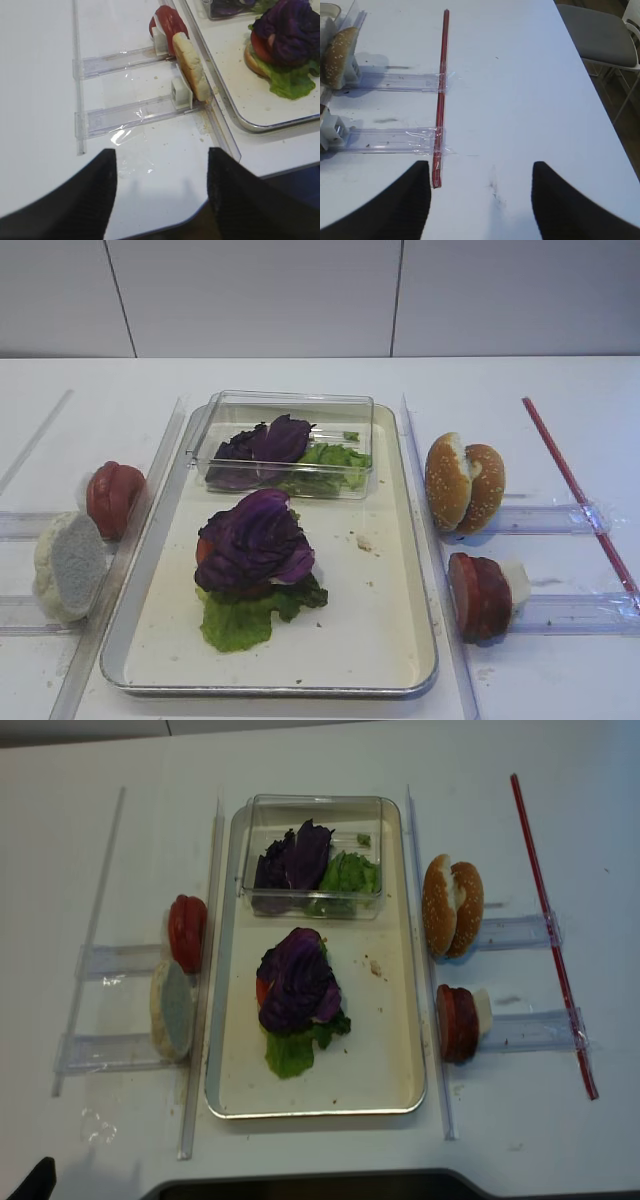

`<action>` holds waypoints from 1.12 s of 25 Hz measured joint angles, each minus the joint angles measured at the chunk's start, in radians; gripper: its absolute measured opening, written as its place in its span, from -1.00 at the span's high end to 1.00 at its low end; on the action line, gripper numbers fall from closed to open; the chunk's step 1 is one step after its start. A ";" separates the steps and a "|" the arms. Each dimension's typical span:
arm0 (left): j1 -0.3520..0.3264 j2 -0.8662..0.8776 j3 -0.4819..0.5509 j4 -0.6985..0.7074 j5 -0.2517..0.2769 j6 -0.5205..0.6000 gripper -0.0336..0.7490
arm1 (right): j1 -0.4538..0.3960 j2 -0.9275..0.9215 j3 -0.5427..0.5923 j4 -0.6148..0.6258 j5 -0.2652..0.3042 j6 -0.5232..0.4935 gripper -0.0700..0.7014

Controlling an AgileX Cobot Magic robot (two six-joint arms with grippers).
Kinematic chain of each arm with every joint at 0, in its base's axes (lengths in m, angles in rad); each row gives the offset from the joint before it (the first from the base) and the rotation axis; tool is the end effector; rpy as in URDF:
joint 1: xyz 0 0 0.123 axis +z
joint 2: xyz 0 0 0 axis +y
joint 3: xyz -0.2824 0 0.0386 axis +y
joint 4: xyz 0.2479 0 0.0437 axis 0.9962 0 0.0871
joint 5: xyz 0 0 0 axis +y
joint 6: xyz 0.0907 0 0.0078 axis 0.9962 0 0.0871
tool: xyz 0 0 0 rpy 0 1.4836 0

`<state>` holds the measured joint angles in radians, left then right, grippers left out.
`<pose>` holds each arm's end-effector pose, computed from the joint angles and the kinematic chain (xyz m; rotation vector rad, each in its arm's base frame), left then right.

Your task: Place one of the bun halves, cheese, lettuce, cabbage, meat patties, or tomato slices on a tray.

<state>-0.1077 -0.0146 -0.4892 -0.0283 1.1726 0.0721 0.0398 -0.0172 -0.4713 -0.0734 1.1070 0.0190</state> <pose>-0.0111 -0.0012 0.2653 0.1966 2.1435 -0.0551 -0.0061 -0.0062 0.2656 -0.0169 2.1001 -0.0533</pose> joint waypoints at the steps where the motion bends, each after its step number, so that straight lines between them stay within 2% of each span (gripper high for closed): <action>1: 0.000 0.000 0.000 -0.002 0.000 0.000 -0.03 | 0.000 0.000 0.000 0.000 0.000 0.000 -0.37; 28: 0.000 0.000 0.000 -0.002 0.000 -0.011 -0.03 | 0.000 0.000 0.000 0.000 0.000 0.000 -0.37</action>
<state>-0.1077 -0.0146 -0.4892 -0.0299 1.1726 0.0610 0.0398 -0.0172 -0.4713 -0.0734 1.1070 0.0190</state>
